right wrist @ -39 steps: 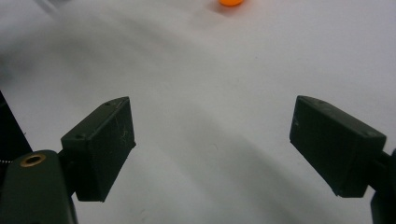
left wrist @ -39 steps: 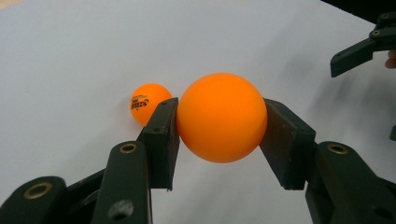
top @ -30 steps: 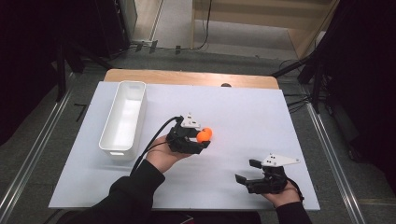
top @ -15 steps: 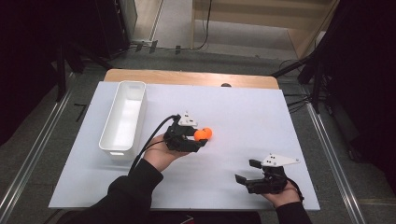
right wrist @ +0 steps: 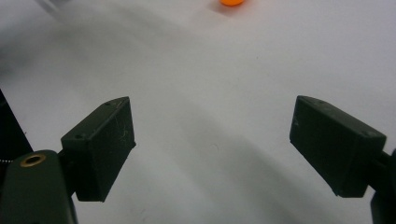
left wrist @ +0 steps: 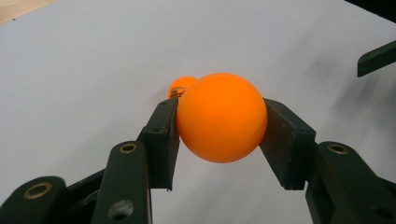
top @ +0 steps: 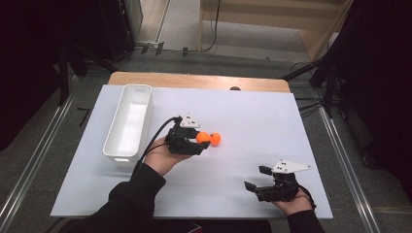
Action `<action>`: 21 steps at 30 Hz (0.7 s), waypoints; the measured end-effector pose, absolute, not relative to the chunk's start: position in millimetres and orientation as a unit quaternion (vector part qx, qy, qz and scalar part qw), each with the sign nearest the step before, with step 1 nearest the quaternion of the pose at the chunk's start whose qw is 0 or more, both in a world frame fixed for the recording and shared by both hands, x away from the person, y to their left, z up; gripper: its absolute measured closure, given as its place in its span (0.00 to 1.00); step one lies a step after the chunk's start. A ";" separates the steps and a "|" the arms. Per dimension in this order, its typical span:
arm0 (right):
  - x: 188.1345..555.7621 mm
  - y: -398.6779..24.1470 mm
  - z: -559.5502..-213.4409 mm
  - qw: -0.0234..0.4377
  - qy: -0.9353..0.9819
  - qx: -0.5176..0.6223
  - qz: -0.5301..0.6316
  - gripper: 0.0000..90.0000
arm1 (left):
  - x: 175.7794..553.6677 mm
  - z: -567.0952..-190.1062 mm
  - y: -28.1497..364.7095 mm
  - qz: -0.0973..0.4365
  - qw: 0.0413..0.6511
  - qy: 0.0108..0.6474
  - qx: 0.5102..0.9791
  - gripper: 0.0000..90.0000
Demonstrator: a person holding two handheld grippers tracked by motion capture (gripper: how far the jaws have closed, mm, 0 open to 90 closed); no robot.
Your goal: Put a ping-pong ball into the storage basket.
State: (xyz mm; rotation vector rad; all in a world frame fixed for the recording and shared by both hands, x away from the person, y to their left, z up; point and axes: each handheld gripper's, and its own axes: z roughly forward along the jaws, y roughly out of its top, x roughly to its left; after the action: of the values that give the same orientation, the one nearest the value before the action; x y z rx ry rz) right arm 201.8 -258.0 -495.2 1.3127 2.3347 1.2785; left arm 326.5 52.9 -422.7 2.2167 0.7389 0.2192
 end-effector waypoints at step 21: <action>202.7 -257.9 -495.7 0.088 0.784 0.439 0.429 0.14 | 334.2 -418.1 70.7 0.084 0.383 0.306 0.867 0.56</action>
State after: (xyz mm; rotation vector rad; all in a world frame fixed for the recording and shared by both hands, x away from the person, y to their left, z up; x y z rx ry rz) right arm 202.7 -257.9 -495.7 1.3074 2.3339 1.2777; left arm 334.2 70.7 -418.1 2.2115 0.7793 0.2153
